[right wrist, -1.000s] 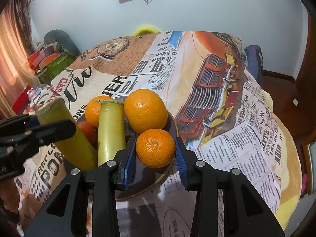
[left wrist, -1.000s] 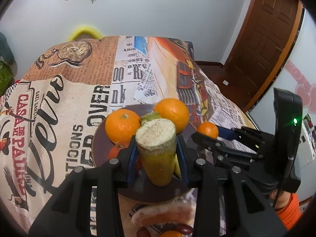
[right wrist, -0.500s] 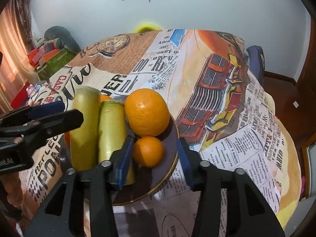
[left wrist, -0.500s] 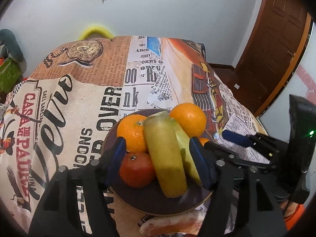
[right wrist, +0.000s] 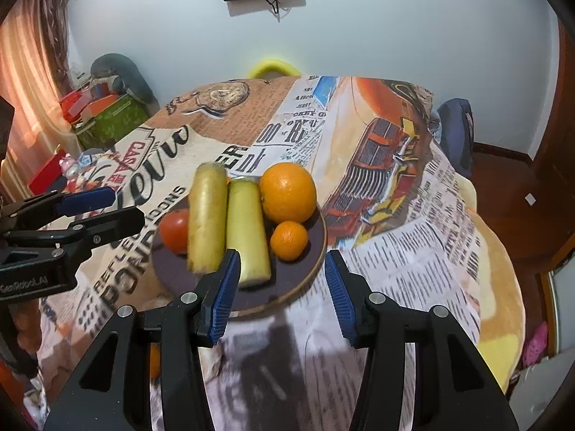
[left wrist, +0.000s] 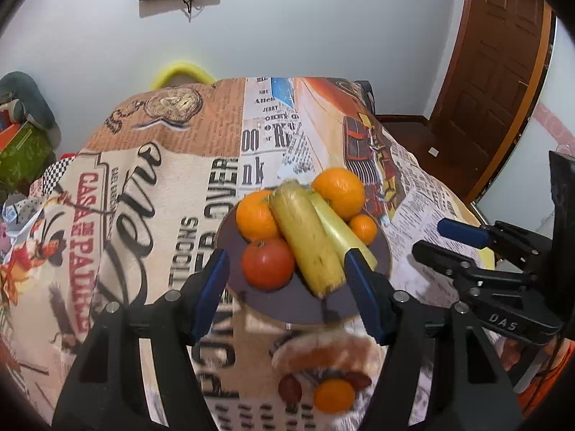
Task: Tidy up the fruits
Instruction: 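Lower the banana with the left tool while the right tool lowers the mandarin onto the plate, then grasp the mandarin with the left tool while the right tool grasps the wrapped pomelo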
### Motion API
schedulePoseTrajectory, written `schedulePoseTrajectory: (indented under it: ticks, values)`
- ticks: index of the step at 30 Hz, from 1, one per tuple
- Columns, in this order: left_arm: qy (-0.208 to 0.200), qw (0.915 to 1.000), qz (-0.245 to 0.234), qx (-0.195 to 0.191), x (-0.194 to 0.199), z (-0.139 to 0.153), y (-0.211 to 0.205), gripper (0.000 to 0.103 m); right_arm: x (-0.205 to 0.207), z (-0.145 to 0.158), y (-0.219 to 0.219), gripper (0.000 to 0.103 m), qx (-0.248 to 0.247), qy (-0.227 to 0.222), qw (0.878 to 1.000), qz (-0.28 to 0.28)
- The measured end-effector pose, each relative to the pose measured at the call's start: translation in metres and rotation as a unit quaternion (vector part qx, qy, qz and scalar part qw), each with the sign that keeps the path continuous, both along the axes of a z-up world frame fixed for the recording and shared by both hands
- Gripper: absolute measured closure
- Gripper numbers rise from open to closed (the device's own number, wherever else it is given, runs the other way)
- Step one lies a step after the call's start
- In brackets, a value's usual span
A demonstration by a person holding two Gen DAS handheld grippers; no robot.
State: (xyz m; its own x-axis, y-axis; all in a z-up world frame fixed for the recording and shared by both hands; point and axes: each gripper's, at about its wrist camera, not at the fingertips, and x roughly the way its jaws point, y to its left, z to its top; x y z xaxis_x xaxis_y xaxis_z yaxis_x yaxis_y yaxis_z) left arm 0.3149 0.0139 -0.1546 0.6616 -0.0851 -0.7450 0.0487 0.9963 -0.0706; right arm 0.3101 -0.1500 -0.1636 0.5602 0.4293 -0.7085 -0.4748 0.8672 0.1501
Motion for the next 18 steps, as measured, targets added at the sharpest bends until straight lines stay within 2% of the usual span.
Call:
schedulePoseTrajectory:
  ticks: [3,7,18]
  values:
    - [0.015,0.9998,0.0,-0.009,-0.017,-0.004,0.001,0.037,-0.015,0.003,-0.002,0.058,-0.004,-0.002,1.0,-0.001]
    - [0.031,0.9995,0.001,-0.011,-0.04,-0.014,-0.001,0.037,-0.036,0.005,-0.008,0.055,0.016,0.006,1.0,-0.002]
    - [0.074,0.9969,-0.011,-0.022,-0.084,-0.049,-0.016,0.037,-0.074,-0.006,-0.008,0.054,-0.001,0.017,1.0,-0.003]
